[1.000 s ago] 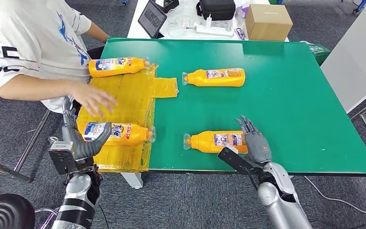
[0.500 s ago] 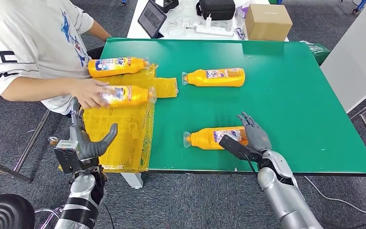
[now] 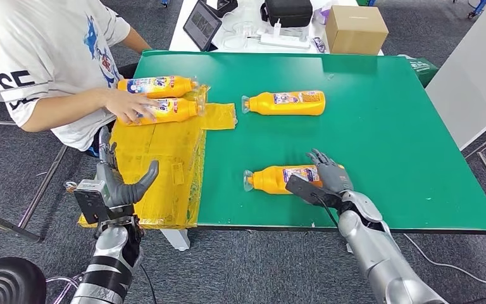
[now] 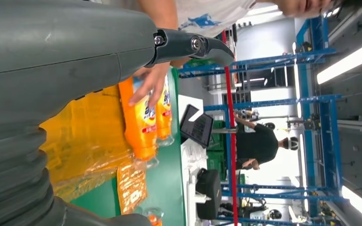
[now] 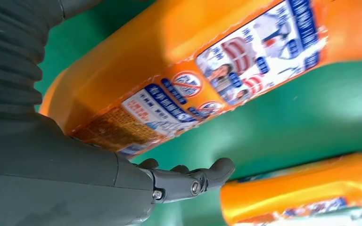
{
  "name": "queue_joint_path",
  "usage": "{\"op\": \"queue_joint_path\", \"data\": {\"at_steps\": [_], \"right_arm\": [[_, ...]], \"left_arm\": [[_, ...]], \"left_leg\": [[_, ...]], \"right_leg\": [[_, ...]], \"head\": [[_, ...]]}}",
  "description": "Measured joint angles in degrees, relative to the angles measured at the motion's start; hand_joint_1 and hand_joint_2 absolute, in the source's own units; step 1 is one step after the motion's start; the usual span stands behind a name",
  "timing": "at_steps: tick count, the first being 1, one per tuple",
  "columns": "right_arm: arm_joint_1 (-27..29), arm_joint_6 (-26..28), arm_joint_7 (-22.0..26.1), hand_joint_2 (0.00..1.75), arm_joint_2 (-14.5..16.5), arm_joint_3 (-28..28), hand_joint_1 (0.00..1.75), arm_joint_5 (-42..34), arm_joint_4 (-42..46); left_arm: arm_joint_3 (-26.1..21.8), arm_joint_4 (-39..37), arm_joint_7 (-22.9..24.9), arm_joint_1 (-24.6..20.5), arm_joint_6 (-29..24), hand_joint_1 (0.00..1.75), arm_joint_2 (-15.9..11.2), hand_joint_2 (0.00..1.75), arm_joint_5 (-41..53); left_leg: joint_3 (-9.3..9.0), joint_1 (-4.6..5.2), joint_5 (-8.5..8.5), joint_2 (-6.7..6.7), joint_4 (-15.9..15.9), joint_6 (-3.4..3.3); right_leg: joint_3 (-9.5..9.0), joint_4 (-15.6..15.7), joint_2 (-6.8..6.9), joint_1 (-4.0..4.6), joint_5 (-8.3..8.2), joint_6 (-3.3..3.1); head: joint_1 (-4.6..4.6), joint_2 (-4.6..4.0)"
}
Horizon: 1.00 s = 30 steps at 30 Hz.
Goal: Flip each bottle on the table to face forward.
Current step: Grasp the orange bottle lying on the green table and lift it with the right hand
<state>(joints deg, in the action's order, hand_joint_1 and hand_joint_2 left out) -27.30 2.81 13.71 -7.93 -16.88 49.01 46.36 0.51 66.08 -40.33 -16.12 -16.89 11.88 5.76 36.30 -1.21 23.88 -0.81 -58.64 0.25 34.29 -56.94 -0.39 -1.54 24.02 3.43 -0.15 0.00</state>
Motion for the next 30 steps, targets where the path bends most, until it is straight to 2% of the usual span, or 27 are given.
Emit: {"op": "queue_joint_path", "data": {"at_steps": [6, 15, 18, 25, 27, 28, 29, 30], "right_arm": [[-5.4, -8.7, -0.1, 1.75, -2.1, -2.6, 0.0, -1.0, -4.6], [-12.8, -20.3, -3.1, 1.75, -6.1, -8.8, 0.0, -1.7, -11.0], [-13.9, -22.3, -3.3, 1.75, -7.3, -10.7, 0.0, -1.6, -12.2], [-14.9, -23.3, -3.3, 1.75, -8.5, -13.4, 0.09, -2.1, -13.4], [-14.9, -23.2, -3.4, 1.75, -8.7, -14.0, 0.16, -2.5, -13.5], [-14.9, -23.1, -3.4, 1.75, -8.8, -14.2, 0.26, -2.7, -13.5], [-14.9, -23.0, -3.4, 1.75, -8.9, -14.4, 0.44, -2.8, -13.5], [-14.9, -22.6, -3.5, 1.75, -8.9, -14.7, 0.72, -3.0, -13.5]], "left_arm": [[-0.1, -2.1, 0.0, -0.8, 1.1, 0.0, 0.0, 1.75, -0.4], [-0.2, -5.0, 0.0, -1.7, 2.4, 0.0, 0.0, 1.75, -1.0], [-0.3, -5.8, 0.0, -1.9, 2.8, 0.0, 0.0, 1.75, -1.5], [-0.3, -7.0, 0.0, -2.1, 3.5, 0.0, 0.1, 1.75, -2.1], [-0.3, -7.2, 0.0, -2.1, 3.6, 0.0, 0.2, 1.75, -2.2], [-0.3, -7.2, 0.0, -2.1, 3.6, 0.0, 0.2, 1.75, -2.2], [-0.3, -7.3, 0.0, -2.1, 3.6, 0.0, 0.2, 1.75, -2.3], [-0.3, -7.4, 0.0, -2.1, 3.6, 0.0, 0.3, 1.75, -2.3]], "left_leg": [[-0.13, 0.0, -0.02, -0.03, 0.0, -0.02], [-0.15, 0.02, -0.04, -0.06, 0.0, -0.05], [-0.15, 0.01, -0.04, -0.06, 0.0, -0.04], [-0.12, 0.0, -0.03, -0.05, 0.0, -0.04], [-0.11, 0.0, -0.03, -0.05, 0.0, -0.04], [-0.11, 0.01, -0.03, -0.05, 0.0, -0.04], [-0.11, 0.01, -0.03, -0.05, 0.0, -0.04], [-0.11, 0.01, -0.03, -0.05, 0.0, -0.05]], "right_leg": [[-0.15, 0.0, 0.03, 0.0, 0.0, 0.0], [-0.22, 0.0, 0.03, -0.02, -0.02, 0.02], [-0.19, 0.0, 0.03, -0.01, -0.03, 0.03], [-0.15, 0.0, 0.03, 0.01, -0.02, 0.02], [-0.15, 0.0, 0.03, 0.0, -0.02, 0.02], [-0.15, 0.0, 0.03, 0.0, -0.02, 0.02], [-0.15, 0.0, 0.03, 0.0, -0.02, 0.02], [-0.16, 0.0, 0.03, -0.01, -0.02, 0.02]], "head": [[-0.01, 0.0], [-0.01, 0.0], [0.01, 0.0], [0.01, 0.0], [0.01, 0.0], [0.01, 0.0], [0.0, 0.0], [0.0, 0.0]]}}
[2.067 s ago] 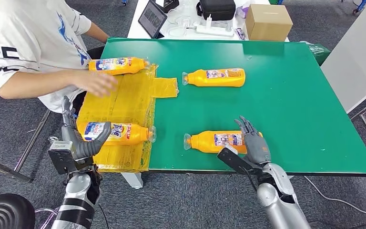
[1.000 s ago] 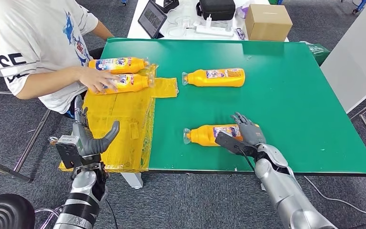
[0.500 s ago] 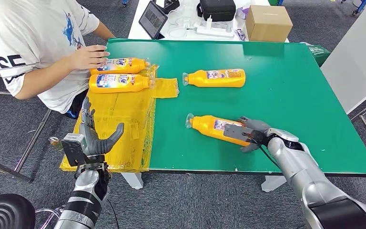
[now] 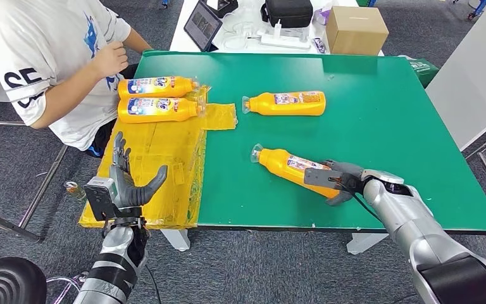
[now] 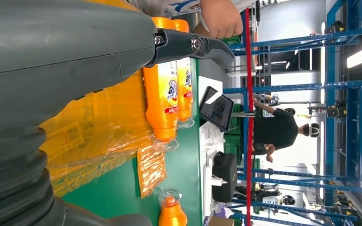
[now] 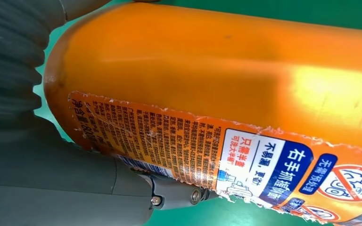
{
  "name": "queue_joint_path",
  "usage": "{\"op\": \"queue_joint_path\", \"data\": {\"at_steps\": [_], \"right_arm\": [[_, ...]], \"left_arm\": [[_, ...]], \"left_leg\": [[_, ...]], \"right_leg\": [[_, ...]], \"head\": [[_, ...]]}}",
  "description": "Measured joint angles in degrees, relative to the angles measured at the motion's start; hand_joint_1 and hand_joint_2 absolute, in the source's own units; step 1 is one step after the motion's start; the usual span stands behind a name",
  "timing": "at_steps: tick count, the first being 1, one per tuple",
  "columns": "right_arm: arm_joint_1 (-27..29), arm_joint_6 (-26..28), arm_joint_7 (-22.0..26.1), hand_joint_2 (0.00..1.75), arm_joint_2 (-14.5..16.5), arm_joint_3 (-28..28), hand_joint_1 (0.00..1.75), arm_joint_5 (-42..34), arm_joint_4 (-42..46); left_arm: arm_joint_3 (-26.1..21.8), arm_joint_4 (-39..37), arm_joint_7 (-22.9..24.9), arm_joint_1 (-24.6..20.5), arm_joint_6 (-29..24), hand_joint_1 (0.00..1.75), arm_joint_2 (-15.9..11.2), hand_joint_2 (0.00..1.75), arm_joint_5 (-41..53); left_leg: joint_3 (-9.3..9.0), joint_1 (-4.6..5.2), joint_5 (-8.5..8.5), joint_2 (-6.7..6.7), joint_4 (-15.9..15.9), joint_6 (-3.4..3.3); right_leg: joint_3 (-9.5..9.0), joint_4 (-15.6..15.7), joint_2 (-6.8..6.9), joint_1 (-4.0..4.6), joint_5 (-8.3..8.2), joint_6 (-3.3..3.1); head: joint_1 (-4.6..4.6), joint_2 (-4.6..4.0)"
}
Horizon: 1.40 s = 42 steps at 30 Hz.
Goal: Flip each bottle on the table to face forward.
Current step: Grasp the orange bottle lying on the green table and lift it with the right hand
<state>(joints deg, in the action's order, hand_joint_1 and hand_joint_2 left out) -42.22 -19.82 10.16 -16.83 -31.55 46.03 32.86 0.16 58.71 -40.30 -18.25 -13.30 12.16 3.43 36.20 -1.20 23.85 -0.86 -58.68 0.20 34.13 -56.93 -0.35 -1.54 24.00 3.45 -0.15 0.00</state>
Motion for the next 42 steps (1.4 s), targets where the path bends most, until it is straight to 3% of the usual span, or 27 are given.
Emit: {"op": "queue_joint_path", "data": {"at_steps": [3, 6, 11, 17, 24, 31, 36, 42], "right_arm": [[0.3, 2.6, -0.8, 1.75, -0.1, -0.7, 1.48, -1.5, 0.0], [1.2, 6.5, -1.6, 1.75, -0.1, -1.0, 1.73, -3.3, 0.1], [4.8, 15.9, -2.0, 1.75, 0.5, -0.7, 1.75, -5.6, 2.0], [12.1, 28.1, -2.0, 1.75, 3.7, 3.5, 1.75, -5.3, 9.2], [18.6, 33.4, -0.5, 1.75, 7.3, 9.5, 1.75, -4.1, 17.7], [24.6, 42.6, 5.9, 1.75, 11.9, 16.5, 1.75, -5.5, 28.2], [29.1, 50.0, 12.5, 1.75, 16.2, 21.8, 1.75, -11.1, 36.6], [33.9, 52.3, 19.2, 1.75, 19.9, 24.8, 1.75, -14.6, 44.0]], "left_arm": [[-0.1, -0.1, 0.0, 0.0, 0.1, 0.0, 0.1, 1.75, -0.3], [-0.3, -0.1, 0.0, 0.1, 0.1, 0.0, 0.3, 1.75, -0.5], [-0.5, -0.1, 0.0, 0.4, 0.5, 0.0, 0.4, 1.75, -0.4], [-0.7, -0.5, 0.1, 1.1, 2.3, 0.0, 1.0, 1.75, 0.4], [-0.8, -0.5, 0.6, 2.1, 3.0, 0.0, 1.4, 1.75, 0.8], [-0.8, -0.5, 2.0, 3.2, 3.3, 0.0, 1.6, 1.75, 0.9], [-0.8, 0.1, 2.6, 4.1, 3.9, 0.0, 2.0, 1.75, -1.5], [0.5, 2.4, 4.9, 5.1, 6.8, 0.0, 2.5, 1.75, -5.0]], "left_leg": [[-0.01, 0.0, 0.0, 0.0, 0.0, 0.0], [-0.03, -0.01, 0.0, 0.0, 0.0, 0.0], [-0.05, -0.02, 0.0, 0.02, 0.0, 0.0], [-0.02, -0.02, 0.0, 0.02, 0.0, 0.0], [0.23, -0.01, 0.0, -0.03, 0.0, 0.01], [0.29, -0.01, 0.01, -0.03, 0.0, 0.0], [0.33, -0.02, 0.01, -0.02, 0.0, 0.01], [0.38, -0.01, 0.02, -0.02, 0.0, 0.01]], "right_leg": [[-0.01, 0.0, 0.0, 0.0, 0.0, 0.0], [-0.02, 0.0, -0.02, 0.01, 0.0, 0.0], [-0.04, 0.0, -0.02, 0.03, 0.0, 0.0], [0.0, 0.0, -0.02, 0.03, 0.0, 0.0], [0.19, 0.0, 0.03, 0.02, 0.02, -0.01], [0.29, 0.0, 0.03, 0.01, 0.02, -0.01], [0.37, 0.0, 0.02, 0.02, 0.03, -0.02], [0.39, 0.0, 0.02, 0.01, 0.03, -0.02]], "head": [[0.01, 0.0], [0.01, 0.0], [0.01, 0.0], [0.02, 0.0], [0.01, 0.0], [0.02, 0.0], [0.02, 0.0], [0.01, 0.0]]}}
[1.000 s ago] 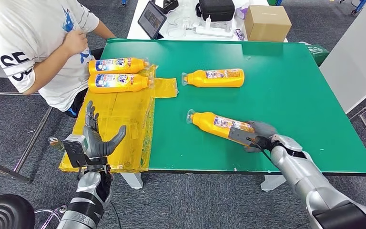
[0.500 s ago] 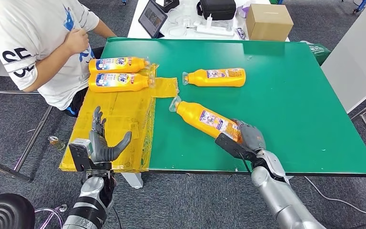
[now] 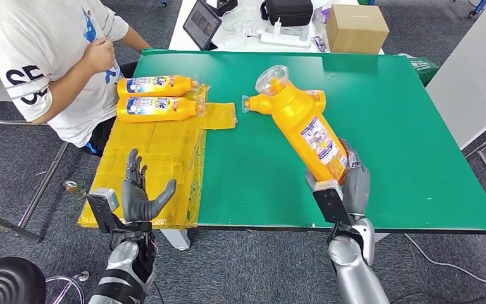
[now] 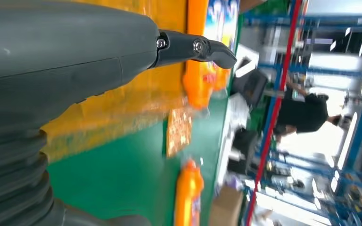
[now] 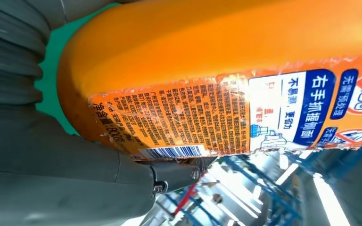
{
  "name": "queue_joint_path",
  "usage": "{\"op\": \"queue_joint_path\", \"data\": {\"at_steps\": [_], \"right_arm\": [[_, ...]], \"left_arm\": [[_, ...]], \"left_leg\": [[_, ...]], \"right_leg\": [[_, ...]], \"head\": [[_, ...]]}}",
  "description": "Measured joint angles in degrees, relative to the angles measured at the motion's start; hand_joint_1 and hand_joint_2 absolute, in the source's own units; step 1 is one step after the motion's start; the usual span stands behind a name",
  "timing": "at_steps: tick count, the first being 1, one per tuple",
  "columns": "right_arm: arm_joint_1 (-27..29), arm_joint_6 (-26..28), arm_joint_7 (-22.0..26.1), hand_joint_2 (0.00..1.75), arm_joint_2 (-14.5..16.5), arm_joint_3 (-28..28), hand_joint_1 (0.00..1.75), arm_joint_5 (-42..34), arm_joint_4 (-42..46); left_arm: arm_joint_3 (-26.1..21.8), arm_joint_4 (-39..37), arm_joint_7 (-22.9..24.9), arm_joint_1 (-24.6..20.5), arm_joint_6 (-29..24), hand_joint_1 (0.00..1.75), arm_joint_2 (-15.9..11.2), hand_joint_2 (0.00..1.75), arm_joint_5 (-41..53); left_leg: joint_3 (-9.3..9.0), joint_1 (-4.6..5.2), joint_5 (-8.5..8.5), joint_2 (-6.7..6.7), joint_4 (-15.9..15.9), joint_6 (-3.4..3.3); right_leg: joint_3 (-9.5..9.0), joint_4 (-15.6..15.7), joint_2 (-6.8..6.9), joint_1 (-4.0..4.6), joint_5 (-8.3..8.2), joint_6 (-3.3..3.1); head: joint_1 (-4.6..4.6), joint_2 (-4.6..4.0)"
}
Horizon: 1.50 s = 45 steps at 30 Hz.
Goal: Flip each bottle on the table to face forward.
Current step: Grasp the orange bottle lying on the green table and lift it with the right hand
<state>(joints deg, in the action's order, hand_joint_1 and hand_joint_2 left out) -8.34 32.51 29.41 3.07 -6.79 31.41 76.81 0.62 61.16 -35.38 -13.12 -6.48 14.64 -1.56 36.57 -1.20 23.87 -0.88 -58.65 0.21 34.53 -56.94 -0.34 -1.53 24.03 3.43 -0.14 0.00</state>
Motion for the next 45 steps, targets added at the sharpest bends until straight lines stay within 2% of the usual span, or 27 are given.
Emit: {"op": "queue_joint_path", "data": {"at_steps": [5, 11, 15, 26, 36, 45], "right_arm": [[2.0, -0.1, 2.1, 1.75, 1.7, 0.1, 1.75, -0.6, 2.1], [4.6, -3.4, 7.1, 1.75, 3.9, -1.2, 1.75, -1.2, 1.1], [5.5, -4.9, 9.8, 1.75, 5.9, -4.2, 1.75, -1.4, -3.3], [2.7, -6.7, 10.4, 1.75, 10.0, -13.4, 1.75, -2.0, -19.0], [1.2, -6.7, 10.5, 1.75, 10.4, -15.0, 1.75, -3.0, -23.0], [-2.3, -7.8, 10.6, 1.75, 11.8, -15.4, 1.75, -6.6, -26.9]], "left_arm": [[1.6, 1.1, 1.5, 0.3, 2.8, 0.0, 0.2, 1.75, -2.2], [6.3, 4.2, 6.7, 3.3, 15.8, 0.0, 0.2, 1.75, -11.1], [10.3, 6.0, 8.3, 4.6, 20.8, 0.0, 0.2, 1.75, -15.2], [16.4, 8.6, 7.6, 5.2, 21.6, 0.0, 0.0, 1.75, -14.3], [17.3, 8.6, 7.3, 5.3, 21.6, 0.0, -0.4, 1.75, -14.1], [19.3, 10.0, 5.6, 5.4, 20.9, 0.0, -0.5, 1.75, -9.9]], "left_leg": [[0.0, 0.0, 0.0, 0.0, 0.0, 0.0], [0.02, -0.01, 0.02, 0.0, 0.0, 0.02], [0.06, -0.01, 0.04, 0.0, 0.0, 0.04], [0.06, -0.02, 0.03, 0.0, 0.0, 0.05], [0.06, -0.02, 0.03, 0.0, 0.0, 0.05], [0.06, -0.02, 0.02, 0.01, 0.0, 0.05]], "right_leg": [[0.0, 0.0, 0.0, 0.0, 0.0, 0.0], [0.03, 0.0, 0.0, 0.0, 0.01, 0.0], [0.07, 0.0, 0.0, 0.01, 0.04, -0.01], [0.05, 0.0, 0.01, 0.01, 0.03, -0.01], [0.07, 0.0, 0.0, 0.01, 0.03, -0.01], [0.06, 0.0, 0.0, 0.01, 0.02, -0.01]], "head": [[0.0, 0.0], [-0.01, 0.0], [0.0, 0.0], [-0.01, 0.0], [-0.01, 0.0], [-0.02, 0.0]]}}
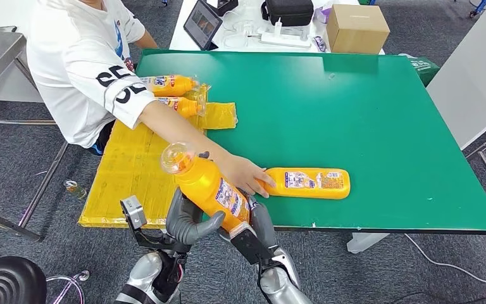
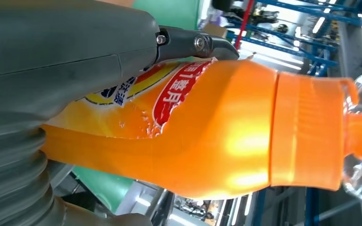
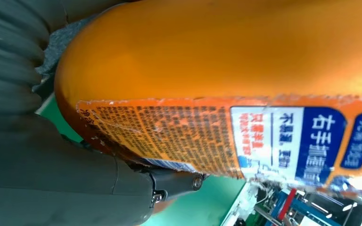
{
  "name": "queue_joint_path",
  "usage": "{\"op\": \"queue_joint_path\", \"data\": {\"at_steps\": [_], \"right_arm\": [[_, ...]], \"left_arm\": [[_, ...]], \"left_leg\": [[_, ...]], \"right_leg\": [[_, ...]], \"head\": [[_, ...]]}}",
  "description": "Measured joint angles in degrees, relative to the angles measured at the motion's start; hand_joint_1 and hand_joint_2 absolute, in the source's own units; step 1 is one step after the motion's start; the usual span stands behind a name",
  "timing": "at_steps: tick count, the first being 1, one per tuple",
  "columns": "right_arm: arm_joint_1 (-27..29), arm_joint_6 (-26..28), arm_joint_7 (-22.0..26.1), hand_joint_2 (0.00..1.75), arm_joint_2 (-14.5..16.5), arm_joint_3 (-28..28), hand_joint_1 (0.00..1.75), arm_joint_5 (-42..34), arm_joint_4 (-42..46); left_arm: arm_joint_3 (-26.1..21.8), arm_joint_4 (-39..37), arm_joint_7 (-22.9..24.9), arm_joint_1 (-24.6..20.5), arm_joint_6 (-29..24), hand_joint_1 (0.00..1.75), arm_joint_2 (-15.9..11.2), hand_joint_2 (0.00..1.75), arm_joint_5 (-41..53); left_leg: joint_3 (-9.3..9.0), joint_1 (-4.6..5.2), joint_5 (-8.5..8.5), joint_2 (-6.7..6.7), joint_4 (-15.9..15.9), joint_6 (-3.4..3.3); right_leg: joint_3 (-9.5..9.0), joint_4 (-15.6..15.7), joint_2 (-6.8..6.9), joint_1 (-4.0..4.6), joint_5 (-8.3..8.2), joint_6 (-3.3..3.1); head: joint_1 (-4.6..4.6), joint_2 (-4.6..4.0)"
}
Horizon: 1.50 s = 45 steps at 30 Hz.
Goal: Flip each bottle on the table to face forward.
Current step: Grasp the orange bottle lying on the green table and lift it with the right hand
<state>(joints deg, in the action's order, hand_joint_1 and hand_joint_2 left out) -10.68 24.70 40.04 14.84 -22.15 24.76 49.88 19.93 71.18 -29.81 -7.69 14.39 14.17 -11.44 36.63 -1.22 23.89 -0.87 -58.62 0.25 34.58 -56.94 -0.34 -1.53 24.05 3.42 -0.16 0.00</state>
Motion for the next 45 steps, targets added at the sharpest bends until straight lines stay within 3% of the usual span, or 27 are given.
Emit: {"op": "queue_joint_path", "data": {"at_steps": [9, 24, 25, 26, 29, 30, 45], "right_arm": [[-1.5, 0.0, -0.2, 1.75, 0.6, -0.7, 1.75, 0.9, -2.7], [-1.8, 0.3, -0.9, 1.75, 0.5, -1.4, 1.75, 4.0, -6.8], [-1.9, 0.3, -1.0, 1.75, 0.5, -1.5, 1.75, 4.3, -7.1], [-1.9, 0.3, -1.2, 1.75, 0.5, -1.7, 1.75, 4.7, -7.4], [-2.2, 0.6, -2.0, 1.75, 0.5, -2.2, 1.75, 5.9, -8.0], [-2.3, 0.8, -2.3, 1.75, 0.5, -2.3, 1.75, 6.3, -8.2], [-2.7, 2.7, -3.0, 1.75, 0.4, -4.0, 1.75, 7.8, -9.9]], "left_arm": [[2.2, -0.2, -1.1, -0.7, -4.2, 0.0, -1.1, 1.75, 9.3], [2.3, -4.6, -0.7, -2.6, -2.2, 0.0, -2.3, 1.75, 12.8], [2.3, -5.1, -0.6, -2.8, -2.1, 0.07, -2.3, 1.75, 12.8], [2.2, -5.5, -0.4, -3.0, -2.1, 0.3, -2.4, 1.75, 12.7], [1.9, -6.6, 0.4, -3.4, -1.1, 1.53, -2.5, 1.75, 11.4], [1.7, -6.9, 0.5, -3.5, -0.6, 1.74, -2.6, 1.75, 11.0], [0.5, -9.6, 1.0, -3.7, 3.5, 1.75, -3.0, 1.75, 5.5]], "left_leg": [[0.0, 0.0, 0.01, 0.0, 0.0, 0.0], [0.0, 0.0, 0.0, -0.01, 0.0, 0.0], [0.01, 0.0, 0.0, -0.01, 0.0, 0.0], [0.01, 0.0, 0.0, -0.01, 0.0, 0.0], [0.01, 0.0, 0.01, 0.0, 0.0, 0.0], [0.01, 0.0, 0.01, 0.0, 0.0, 0.0], [0.01, 0.0, 0.0, 0.0, 0.0, 0.0]], "right_leg": [[0.02, 0.0, 0.0, 0.0, 0.0, 0.0], [0.01, 0.0, 0.0, 0.0, 0.0, 0.0], [0.01, 0.0, 0.0, 0.0, 0.0, 0.0], [0.01, 0.0, 0.0, 0.0, 0.0, 0.0], [0.02, 0.0, 0.0, 0.0, 0.0, 0.0], [0.02, 0.0, 0.0, 0.0, 0.0, 0.0], [0.02, 0.0, 0.0, 0.0, 0.0, 0.0]], "head": [[0.0, 0.0], [0.0, 0.0], [-0.01, 0.0], [-0.01, 0.0], [0.0, 0.0], [0.01, 0.0], [0.0, 0.0]]}}
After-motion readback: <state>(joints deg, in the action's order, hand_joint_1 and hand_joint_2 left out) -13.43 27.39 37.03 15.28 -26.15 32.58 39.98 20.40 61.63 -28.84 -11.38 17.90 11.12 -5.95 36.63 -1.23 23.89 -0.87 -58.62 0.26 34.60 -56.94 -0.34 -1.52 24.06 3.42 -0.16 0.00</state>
